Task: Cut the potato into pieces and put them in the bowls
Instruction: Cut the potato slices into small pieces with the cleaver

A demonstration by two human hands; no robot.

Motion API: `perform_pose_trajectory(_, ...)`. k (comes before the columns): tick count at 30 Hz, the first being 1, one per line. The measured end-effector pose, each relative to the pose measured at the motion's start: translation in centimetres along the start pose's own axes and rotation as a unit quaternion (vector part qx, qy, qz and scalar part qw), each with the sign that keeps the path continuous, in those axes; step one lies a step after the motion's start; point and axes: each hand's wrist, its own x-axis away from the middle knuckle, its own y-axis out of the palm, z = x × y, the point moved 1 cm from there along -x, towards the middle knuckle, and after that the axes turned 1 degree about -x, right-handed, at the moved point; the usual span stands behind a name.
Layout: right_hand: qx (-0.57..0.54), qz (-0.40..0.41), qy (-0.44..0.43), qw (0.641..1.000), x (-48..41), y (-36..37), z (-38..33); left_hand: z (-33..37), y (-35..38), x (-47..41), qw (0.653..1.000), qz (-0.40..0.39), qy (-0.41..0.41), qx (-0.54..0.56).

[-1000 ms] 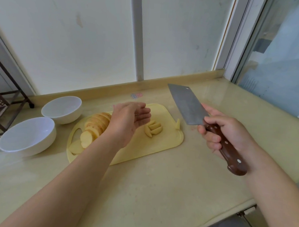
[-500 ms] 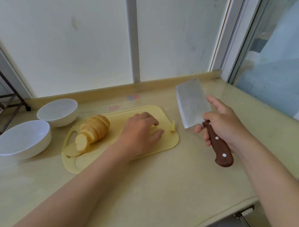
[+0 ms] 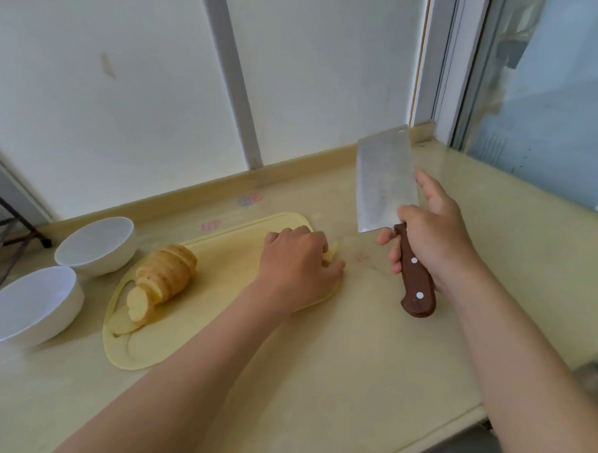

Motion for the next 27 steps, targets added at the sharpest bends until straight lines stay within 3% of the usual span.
perform_pose_trajectory(9, 0.039, -0.077, 0.004, 0.996, 0.8, 0.6, 0.4, -2.8, -2.2, 1.2, 0.997, 0.044, -0.018, 0.062)
perform_pose_trajectory(17, 0.139, -0.179, 0.0, 0.974, 2.3, 3.2, 0.2, -7.1, -2.1, 5.5, 0.984, 0.062, -0.131, 0.105)
perform_pose_trajectory(27, 0.19, -0.224, -0.011, 0.956, -0.1, 6.3, -1.8, -6.9, -2.3, 7.3, 0.985, 0.044, -0.113, 0.121)
